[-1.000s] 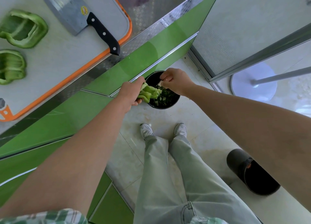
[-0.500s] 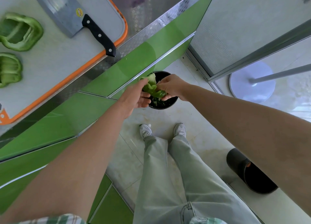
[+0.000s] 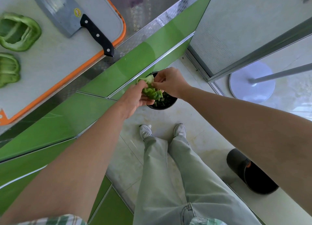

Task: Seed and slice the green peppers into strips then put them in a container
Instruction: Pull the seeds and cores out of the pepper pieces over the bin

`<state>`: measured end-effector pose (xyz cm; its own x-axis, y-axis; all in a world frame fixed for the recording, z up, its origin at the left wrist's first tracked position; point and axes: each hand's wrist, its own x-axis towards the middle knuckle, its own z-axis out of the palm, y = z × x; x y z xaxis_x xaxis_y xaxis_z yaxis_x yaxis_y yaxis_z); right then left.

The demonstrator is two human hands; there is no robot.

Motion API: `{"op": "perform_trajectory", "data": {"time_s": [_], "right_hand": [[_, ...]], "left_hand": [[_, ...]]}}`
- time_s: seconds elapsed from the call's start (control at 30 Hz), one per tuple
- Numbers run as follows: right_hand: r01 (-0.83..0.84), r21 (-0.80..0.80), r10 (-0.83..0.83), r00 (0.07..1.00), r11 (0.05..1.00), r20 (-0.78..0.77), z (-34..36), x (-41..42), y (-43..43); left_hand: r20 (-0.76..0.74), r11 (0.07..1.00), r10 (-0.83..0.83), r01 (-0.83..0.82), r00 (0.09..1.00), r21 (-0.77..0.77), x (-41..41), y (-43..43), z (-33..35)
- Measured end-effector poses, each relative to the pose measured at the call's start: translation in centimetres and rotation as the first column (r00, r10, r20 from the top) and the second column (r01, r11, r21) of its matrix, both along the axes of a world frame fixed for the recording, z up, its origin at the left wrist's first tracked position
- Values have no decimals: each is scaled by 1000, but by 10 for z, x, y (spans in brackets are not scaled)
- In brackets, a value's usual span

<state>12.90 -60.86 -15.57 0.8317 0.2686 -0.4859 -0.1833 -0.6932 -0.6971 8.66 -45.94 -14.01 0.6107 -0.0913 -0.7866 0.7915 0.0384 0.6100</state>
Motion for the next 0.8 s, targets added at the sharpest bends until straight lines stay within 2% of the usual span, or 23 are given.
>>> {"op": "perform_trajectory", "data": {"time_s": [0.1, 0.17, 0.3, 0.37, 0.43, 0.57, 0.7, 0.8], "right_hand": [[63, 118, -55, 996, 991, -67, 1, -4, -2], [64, 203, -54, 997, 977, -51, 3, -6, -2], [-124, 202, 119, 992, 972, 38, 8, -5, 0], [-239, 154, 224, 968, 959, 110, 9, -3, 4], [-342, 37, 326, 920, 939, 220, 7, 0, 9], [-383, -140, 407, 835, 913, 370, 3, 4, 13], [-450, -271, 525, 719, 851, 456, 6, -2, 12], [-443, -304, 536, 672, 844, 510, 7, -5, 11]], "left_hand": [[-3, 1000, 20, -20, 1000, 17, 0, 0, 0], [-5, 999, 33, -32, 999, 39, 1, 0, 1], [-24, 996, -51, 53, 998, 75, 1, 4, 2], [-34, 996, -67, 68, 997, 58, 0, 5, 3], [-27, 996, -79, 80, 996, 29, -1, 6, 3], [13, 995, -100, 100, 995, 28, -4, 5, 2], [50, 997, -79, 78, 996, 25, -2, 1, 5], [71, 992, -114, 110, 991, 62, -1, 3, 5]]}}
